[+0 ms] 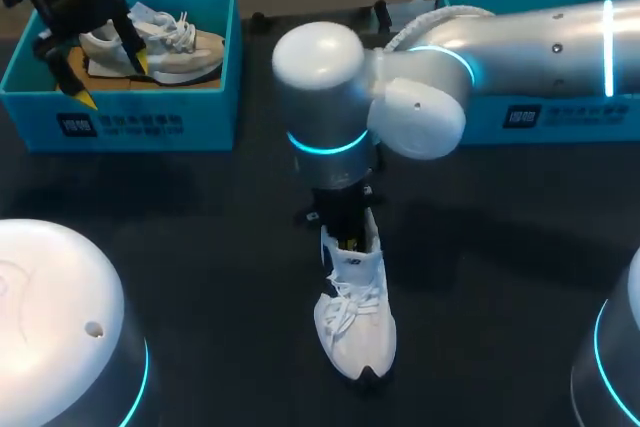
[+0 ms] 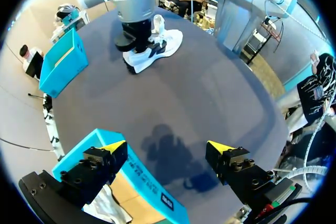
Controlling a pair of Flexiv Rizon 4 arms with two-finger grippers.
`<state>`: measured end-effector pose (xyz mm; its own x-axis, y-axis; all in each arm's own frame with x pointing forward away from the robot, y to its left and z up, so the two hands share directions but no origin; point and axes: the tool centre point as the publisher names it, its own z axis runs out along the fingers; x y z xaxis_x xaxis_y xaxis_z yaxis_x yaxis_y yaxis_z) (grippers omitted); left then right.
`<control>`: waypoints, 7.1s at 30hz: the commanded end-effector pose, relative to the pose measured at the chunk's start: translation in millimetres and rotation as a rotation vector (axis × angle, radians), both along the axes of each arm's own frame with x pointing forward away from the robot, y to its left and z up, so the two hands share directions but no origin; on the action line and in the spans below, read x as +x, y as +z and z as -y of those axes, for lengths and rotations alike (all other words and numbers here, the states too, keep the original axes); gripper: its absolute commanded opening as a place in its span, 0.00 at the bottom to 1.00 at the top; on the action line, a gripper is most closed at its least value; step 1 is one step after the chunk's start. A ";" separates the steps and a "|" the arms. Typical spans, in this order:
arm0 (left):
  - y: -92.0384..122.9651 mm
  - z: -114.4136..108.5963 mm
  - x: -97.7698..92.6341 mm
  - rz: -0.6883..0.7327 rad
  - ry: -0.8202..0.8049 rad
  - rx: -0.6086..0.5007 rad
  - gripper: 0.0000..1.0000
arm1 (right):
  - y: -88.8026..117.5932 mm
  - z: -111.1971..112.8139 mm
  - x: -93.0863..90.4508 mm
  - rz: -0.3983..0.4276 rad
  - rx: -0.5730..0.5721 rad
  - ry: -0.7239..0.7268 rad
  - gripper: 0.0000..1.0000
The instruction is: Take the shoe out of the shoebox, open the shoe tongue, remove and reinsert the insole, then place the shoe into the shoebox
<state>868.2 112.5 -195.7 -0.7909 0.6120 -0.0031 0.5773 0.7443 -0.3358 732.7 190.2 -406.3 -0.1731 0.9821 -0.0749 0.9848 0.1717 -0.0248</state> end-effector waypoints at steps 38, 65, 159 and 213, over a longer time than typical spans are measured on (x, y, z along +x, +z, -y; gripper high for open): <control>-0.2 -0.4 -0.4 0.001 -0.001 0.003 1.00 | 48.4 7.0 -42.6 -0.052 0.059 0.032 1.00; -0.2 -0.4 -0.4 0.001 -0.001 0.003 1.00 | 66.0 5.5 -64.0 -0.062 0.038 0.002 1.00; -0.2 -0.4 -0.4 0.001 -0.001 0.003 1.00 | 121.5 18.7 -52.0 0.116 0.113 0.582 0.46; -0.2 -0.4 -0.4 0.001 -0.001 0.003 1.00 | 94.7 2.2 58.9 -0.008 0.015 1.542 1.00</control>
